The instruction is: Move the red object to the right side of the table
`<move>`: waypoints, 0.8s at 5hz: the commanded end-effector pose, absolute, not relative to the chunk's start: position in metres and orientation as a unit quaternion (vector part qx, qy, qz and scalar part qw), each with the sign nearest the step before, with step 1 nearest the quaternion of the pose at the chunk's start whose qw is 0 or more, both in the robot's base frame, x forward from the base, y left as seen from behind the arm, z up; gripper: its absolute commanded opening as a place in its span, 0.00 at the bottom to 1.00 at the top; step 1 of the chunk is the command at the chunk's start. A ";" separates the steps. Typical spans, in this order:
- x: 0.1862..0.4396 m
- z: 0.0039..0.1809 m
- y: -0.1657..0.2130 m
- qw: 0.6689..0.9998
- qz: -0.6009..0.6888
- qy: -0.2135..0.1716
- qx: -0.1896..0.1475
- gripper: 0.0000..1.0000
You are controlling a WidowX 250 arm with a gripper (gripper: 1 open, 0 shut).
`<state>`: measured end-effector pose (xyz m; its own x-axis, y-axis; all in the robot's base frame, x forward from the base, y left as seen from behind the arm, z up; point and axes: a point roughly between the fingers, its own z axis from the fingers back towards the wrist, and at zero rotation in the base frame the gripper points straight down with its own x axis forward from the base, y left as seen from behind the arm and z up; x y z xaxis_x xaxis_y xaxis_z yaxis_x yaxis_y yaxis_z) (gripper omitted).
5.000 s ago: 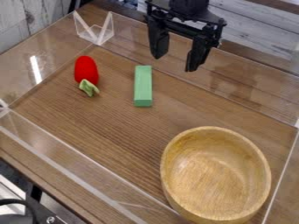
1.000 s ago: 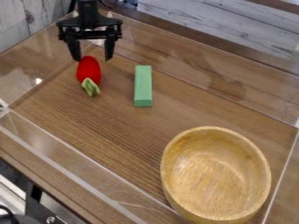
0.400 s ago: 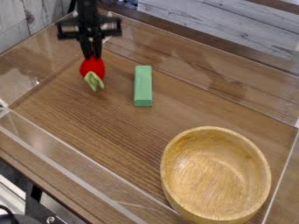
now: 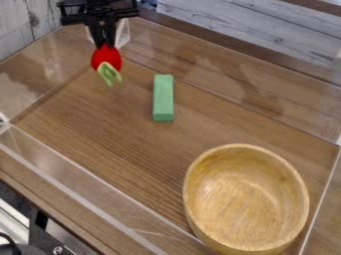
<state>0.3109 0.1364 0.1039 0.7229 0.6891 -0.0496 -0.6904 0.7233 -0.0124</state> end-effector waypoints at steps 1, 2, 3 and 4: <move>0.335 0.137 0.127 0.947 0.319 -0.033 -0.012 0.00; 0.355 0.124 0.129 0.956 0.291 -0.031 -0.001 0.00; 0.366 0.114 0.120 0.954 0.298 -0.028 0.011 0.00; 0.372 0.106 0.108 0.952 0.305 -0.022 0.019 0.00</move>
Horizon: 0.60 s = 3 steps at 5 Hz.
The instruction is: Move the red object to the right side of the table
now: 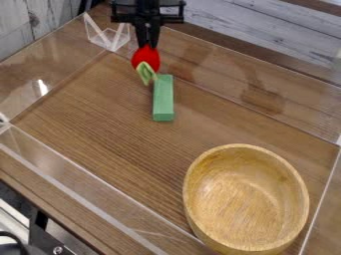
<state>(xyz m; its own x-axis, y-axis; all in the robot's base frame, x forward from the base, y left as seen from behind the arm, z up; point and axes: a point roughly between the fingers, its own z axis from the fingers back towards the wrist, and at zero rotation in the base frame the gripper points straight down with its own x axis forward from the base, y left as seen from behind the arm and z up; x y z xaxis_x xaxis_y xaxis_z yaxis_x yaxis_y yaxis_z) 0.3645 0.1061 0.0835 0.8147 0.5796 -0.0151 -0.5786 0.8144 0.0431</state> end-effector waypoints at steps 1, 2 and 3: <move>0.375 0.109 0.100 0.958 0.287 -0.016 0.025 0.00; 0.375 0.111 0.096 0.962 0.272 -0.008 0.032 0.00; 0.375 0.100 0.100 0.966 0.256 0.000 0.039 0.00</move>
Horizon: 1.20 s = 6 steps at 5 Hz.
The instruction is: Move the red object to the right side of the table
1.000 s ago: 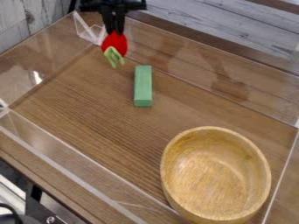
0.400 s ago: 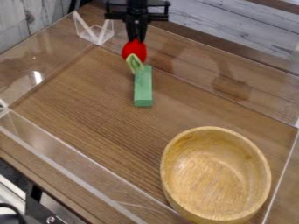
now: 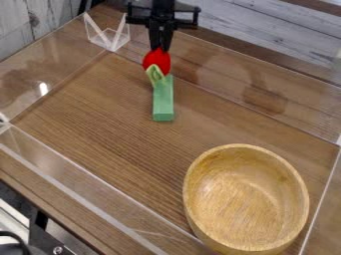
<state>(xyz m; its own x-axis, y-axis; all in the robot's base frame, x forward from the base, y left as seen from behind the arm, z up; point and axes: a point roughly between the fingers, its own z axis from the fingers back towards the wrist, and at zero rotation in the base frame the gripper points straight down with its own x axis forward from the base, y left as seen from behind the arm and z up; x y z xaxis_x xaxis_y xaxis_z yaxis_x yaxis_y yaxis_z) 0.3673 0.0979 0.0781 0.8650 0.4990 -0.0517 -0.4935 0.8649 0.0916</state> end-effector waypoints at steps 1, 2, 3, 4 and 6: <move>0.375 0.094 0.103 0.970 0.238 0.005 0.043 0.00; 0.375 0.083 0.109 0.969 0.242 0.010 0.045 0.00; 0.373 0.076 0.114 0.968 0.248 0.012 0.045 1.00; 0.370 0.071 0.118 0.966 0.254 0.014 0.043 1.00; 0.372 0.076 0.093 0.968 0.246 0.015 0.040 0.00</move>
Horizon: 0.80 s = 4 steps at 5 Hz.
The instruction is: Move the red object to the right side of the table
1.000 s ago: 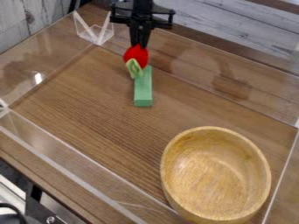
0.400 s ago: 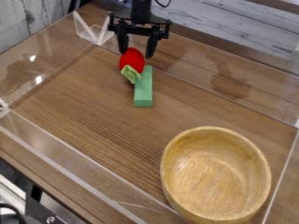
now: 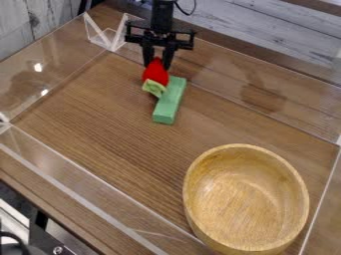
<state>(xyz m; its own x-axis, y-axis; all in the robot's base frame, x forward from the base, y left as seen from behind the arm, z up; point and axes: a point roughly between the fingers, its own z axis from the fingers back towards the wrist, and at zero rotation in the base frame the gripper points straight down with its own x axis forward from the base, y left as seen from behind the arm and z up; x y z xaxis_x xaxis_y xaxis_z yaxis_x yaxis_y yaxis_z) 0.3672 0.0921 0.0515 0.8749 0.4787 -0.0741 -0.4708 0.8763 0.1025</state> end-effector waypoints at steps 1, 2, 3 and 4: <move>0.369 0.070 0.086 0.966 0.258 0.014 0.034 0.00; 0.368 0.068 0.081 0.963 0.269 0.011 0.027 0.00; 0.353 0.064 0.074 0.966 0.255 0.026 0.031 0.00; 0.346 0.080 0.070 0.973 0.225 0.035 0.030 0.00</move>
<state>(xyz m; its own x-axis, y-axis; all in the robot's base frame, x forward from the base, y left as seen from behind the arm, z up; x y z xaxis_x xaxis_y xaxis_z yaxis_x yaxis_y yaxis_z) 0.3404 0.0700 0.0527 0.8857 0.4450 -0.1326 -0.4356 0.8952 0.0947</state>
